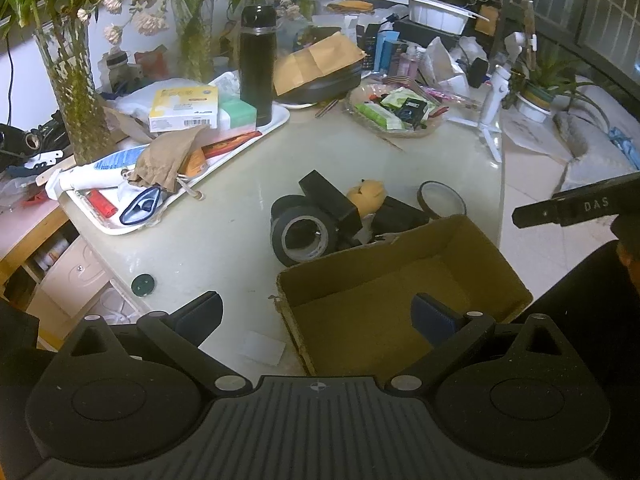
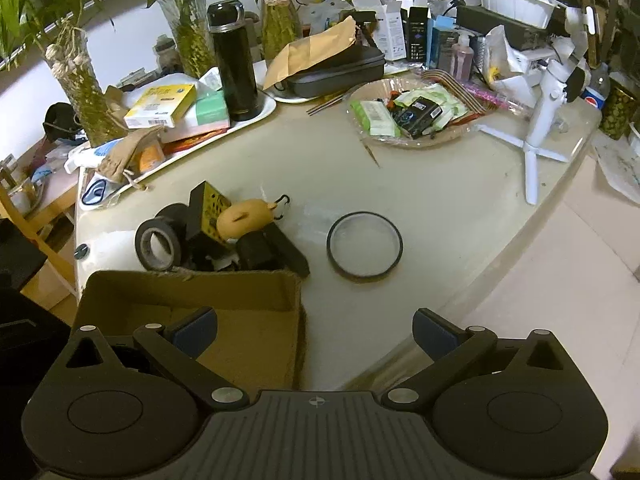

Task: Organize rigid objects
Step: 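Lower the right gripper over the clear tape ring and grasp it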

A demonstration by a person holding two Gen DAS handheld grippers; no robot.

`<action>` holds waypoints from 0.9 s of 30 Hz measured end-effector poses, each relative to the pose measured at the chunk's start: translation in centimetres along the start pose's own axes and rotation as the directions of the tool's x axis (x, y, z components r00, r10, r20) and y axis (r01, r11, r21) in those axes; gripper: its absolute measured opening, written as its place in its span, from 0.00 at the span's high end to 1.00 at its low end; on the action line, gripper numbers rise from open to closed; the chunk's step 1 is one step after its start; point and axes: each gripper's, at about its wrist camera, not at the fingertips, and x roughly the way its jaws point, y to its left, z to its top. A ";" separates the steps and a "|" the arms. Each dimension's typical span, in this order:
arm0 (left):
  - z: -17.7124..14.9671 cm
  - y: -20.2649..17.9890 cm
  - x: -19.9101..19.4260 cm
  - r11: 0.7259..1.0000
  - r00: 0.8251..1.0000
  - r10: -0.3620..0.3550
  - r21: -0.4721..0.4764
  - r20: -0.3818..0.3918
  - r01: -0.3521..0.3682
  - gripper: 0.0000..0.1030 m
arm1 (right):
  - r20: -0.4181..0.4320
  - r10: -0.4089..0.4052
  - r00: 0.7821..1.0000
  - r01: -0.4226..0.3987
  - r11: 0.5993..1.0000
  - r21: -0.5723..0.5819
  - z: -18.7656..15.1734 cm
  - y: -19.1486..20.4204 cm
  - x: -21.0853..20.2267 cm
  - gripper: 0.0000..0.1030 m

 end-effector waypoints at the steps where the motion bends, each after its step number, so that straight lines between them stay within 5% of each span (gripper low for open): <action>1: 0.0 0.2 0.1 1.000 1.000 -0.001 -0.004 0.000 0.001 0.00 | 0.004 0.000 1.000 0.000 1.000 -0.001 0.2 -0.2 0.3 0.00; 27: -0.2 3.1 3.2 0.998 1.000 -0.025 -0.059 0.001 0.025 0.00 | -0.078 -0.016 0.997 0.027 0.990 0.141 5.7 -5.6 14.5 0.00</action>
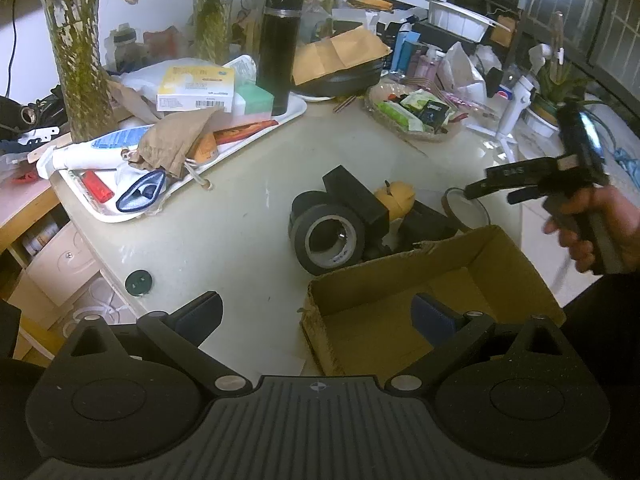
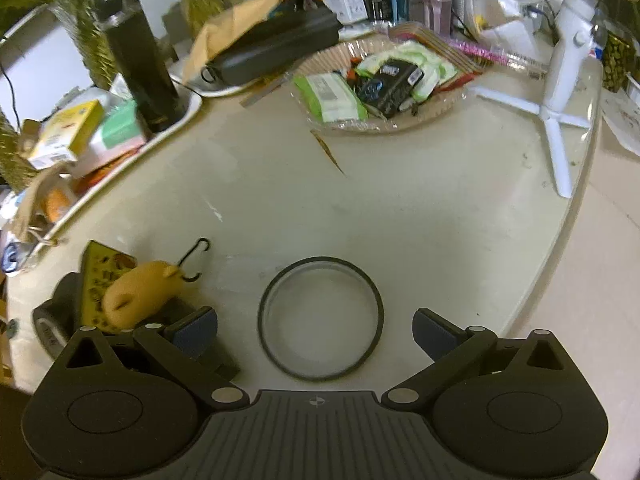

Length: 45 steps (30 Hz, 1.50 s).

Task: Organize rigid objects
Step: 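Lower the right gripper over the clear tape ring and grasp it, then grasp the black tape roll with the left gripper while the right gripper holds the ring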

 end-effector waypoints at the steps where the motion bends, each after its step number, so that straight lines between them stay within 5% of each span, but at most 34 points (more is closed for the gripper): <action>1: 0.0 0.0 0.1 1.000 1.000 0.001 -0.001 -0.002 -0.001 0.00 | -0.016 0.005 1.000 -0.005 1.000 0.006 0.2 -0.1 0.7 0.00; 9: 0.0 0.2 0.5 1.000 1.000 0.008 -0.016 -0.015 -0.008 0.00 | -0.083 -0.004 0.997 0.004 1.000 -0.005 0.8 0.2 4.2 0.00; 15: 0.0 0.3 0.8 1.000 1.000 0.013 -0.019 -0.018 -0.013 0.00 | -0.076 -0.032 0.997 0.030 0.999 -0.025 0.5 0.3 4.1 0.14; 20: 0.2 0.5 0.8 1.000 1.000 0.011 -0.029 -0.015 -0.011 0.00 | -0.069 0.003 0.998 -0.003 1.000 0.010 0.5 -0.3 3.7 0.15; 43: 2.6 0.2 2.6 0.996 0.996 0.089 0.019 -0.003 -0.089 0.01 | 0.088 0.083 0.993 -0.080 0.996 -0.038 -2.5 0.7 -6.1 0.15; 45: 2.8 0.2 3.1 0.995 0.996 0.094 0.027 -0.006 -0.094 0.15 | 0.093 0.091 0.992 -0.086 0.995 -0.053 -2.9 0.9 -7.2 0.15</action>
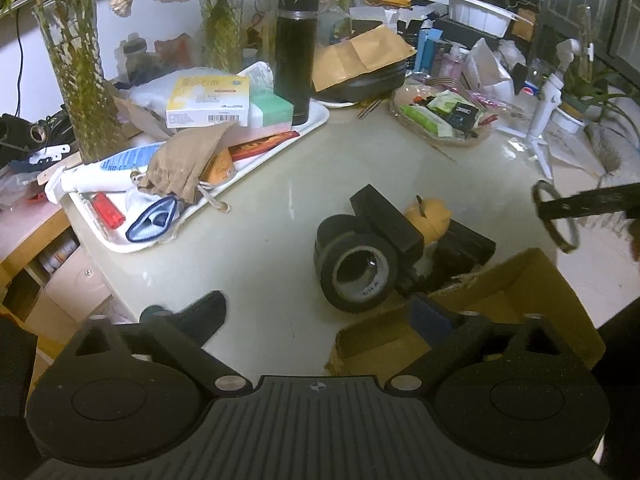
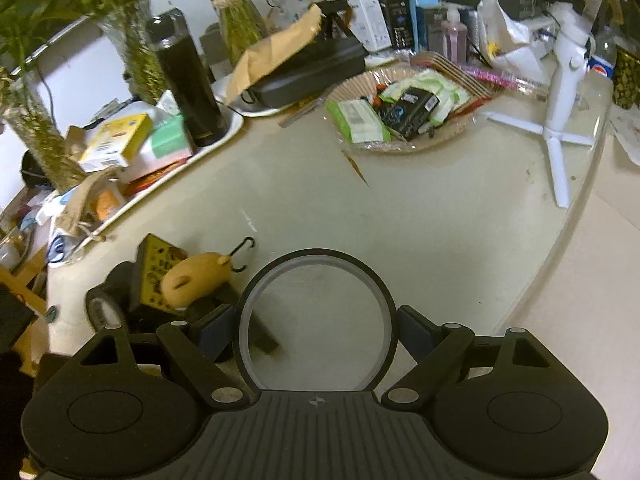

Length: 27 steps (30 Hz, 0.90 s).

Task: Organize rigid objects
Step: 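Grasp the black tape roll with the left gripper while the right gripper holds the ring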

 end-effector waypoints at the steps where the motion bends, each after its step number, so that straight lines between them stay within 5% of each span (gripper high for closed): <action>1: 0.1 -0.1 0.3 1.000 1.000 0.006 0.006 -0.011 -0.006 0.15 | 0.003 0.004 1.000 -0.004 1.000 -0.008 -0.1 0.2 -0.5 0.15; 9: 0.9 -0.3 1.8 1.000 0.999 -0.002 -0.005 -0.033 0.002 0.16 | 0.016 0.021 1.000 -0.021 0.999 -0.044 -1.4 1.1 -3.8 0.15; 20: 2.6 -0.2 5.7 0.985 0.995 -0.024 -0.175 -0.097 0.007 0.15 | 0.040 0.050 0.998 -0.049 0.999 -0.010 -4.0 0.7 -6.7 0.14; 27: 3.2 0.0 8.5 0.949 0.986 -0.069 -0.316 -0.150 0.019 0.14 | 0.056 0.059 0.997 -0.060 0.998 0.023 -4.1 0.2 -7.0 0.14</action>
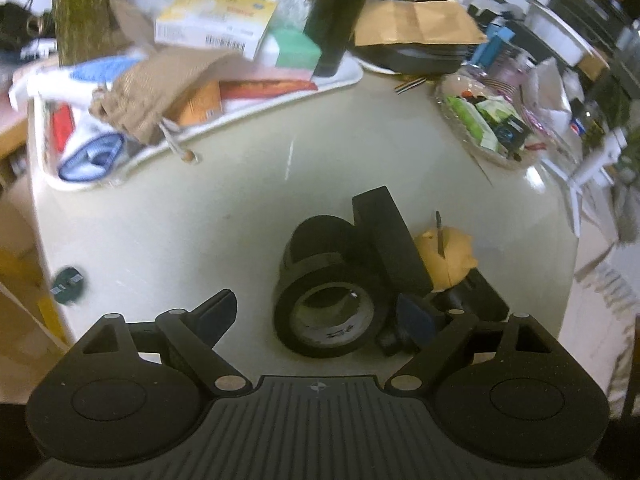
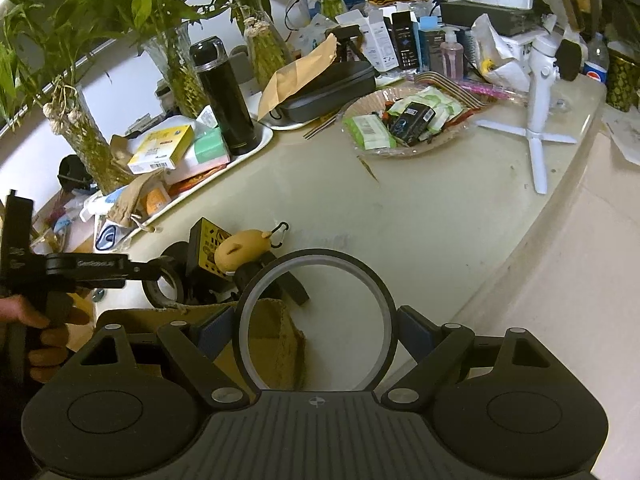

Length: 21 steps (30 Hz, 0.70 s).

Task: Organize rigid objects
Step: 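Grasp the black tape roll with the left gripper while the right gripper holds the ring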

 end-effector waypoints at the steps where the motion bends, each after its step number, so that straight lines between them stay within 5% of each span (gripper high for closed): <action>1: 0.1 0.0 0.4 1.000 1.000 -0.008 -0.017 -0.013 0.008 0.14 | 0.001 0.003 1.000 -0.003 1.000 0.001 0.0 0.0 0.0 0.14; 13: 0.3 -0.4 2.7 0.995 0.999 -0.002 -0.098 -0.046 -0.003 0.14 | 0.009 0.018 1.000 -0.018 1.000 0.022 -0.2 -0.3 -0.2 0.14; 17: 0.1 -0.2 2.5 0.994 1.000 0.008 -0.105 -0.027 -0.011 0.28 | 0.011 0.017 1.000 -0.017 1.000 0.016 -0.2 -0.3 -0.2 0.14; 21: 0.4 0.1 2.5 0.996 0.999 0.001 -0.088 -0.036 -0.005 0.29 | 0.016 0.013 1.000 -0.013 1.000 0.015 -0.2 -0.2 -0.3 0.14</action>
